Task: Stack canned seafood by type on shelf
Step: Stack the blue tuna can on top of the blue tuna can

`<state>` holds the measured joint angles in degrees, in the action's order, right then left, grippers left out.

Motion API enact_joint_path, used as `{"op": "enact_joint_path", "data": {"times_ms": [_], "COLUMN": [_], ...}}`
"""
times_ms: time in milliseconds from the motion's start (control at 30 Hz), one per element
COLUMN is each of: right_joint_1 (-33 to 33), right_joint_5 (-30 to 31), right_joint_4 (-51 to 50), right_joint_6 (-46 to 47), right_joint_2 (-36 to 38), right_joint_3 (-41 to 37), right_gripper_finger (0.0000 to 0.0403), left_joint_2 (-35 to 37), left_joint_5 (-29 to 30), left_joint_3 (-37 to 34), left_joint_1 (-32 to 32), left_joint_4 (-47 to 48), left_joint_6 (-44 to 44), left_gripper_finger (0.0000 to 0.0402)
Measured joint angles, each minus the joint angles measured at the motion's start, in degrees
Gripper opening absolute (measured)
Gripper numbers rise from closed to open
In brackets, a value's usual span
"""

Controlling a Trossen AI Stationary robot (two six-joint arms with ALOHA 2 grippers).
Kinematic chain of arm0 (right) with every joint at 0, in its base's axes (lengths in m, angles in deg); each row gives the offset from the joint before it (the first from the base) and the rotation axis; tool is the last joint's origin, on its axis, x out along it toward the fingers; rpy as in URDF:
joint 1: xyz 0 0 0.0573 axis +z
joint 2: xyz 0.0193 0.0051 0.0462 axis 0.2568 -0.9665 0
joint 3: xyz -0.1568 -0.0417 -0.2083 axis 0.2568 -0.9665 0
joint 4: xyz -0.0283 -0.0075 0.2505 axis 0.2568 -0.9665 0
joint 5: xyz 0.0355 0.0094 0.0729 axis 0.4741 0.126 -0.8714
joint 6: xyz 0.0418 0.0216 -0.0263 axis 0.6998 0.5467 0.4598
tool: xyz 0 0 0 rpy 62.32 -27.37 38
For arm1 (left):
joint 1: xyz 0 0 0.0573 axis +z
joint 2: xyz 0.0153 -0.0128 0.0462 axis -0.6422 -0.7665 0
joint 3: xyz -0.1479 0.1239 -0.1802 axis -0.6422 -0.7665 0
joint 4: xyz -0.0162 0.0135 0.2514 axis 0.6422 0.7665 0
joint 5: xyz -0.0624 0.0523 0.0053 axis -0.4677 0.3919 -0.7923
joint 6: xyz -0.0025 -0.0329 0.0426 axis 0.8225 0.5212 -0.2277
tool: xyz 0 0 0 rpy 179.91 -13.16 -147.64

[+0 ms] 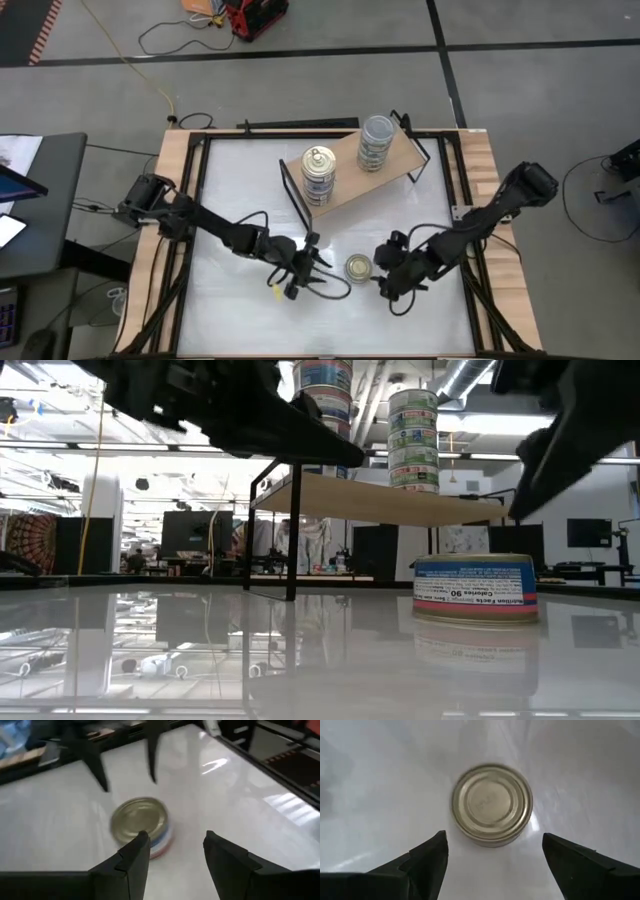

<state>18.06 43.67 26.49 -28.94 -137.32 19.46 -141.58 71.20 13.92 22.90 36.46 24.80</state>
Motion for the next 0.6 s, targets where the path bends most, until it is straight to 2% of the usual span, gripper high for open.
{"op": "enact_joint_path", "data": {"times_ms": [133, 300, 500, 600], "right_joint_1": [0.03, -0.75, -2.04, -3.01], "right_joint_5": [-2.13, -3.87, -3.29, -3.25], "right_joint_4": [-1.13, -1.29, 1.95, 3.49], "right_joint_6": [0.03, -0.08, -3.71, -6.20], "right_joint_2": [-4.98, -9.13, -9.71, -9.71], "right_joint_3": [0.00, -0.04, -0.04, 0.00], "right_gripper_finger": [0.0343, 0.0343, 0.0343, 0.0343], "left_joint_2": [-0.53, -5.88, -11.87, -14.21], "left_joint_5": [0.19, -0.26, 8.74, 8.71], "left_joint_3": [0.00, 0.42, 4.24, 6.85], "left_joint_1": [0.38, 0.37, 0.64, 1.09], "left_joint_4": [-0.40, -2.93, -2.20, -0.03], "left_joint_6": [2.78, 5.26, 11.64, 12.87], "left_gripper_finger": [0.0178, 0.0178, 0.0179, 0.0184]}}
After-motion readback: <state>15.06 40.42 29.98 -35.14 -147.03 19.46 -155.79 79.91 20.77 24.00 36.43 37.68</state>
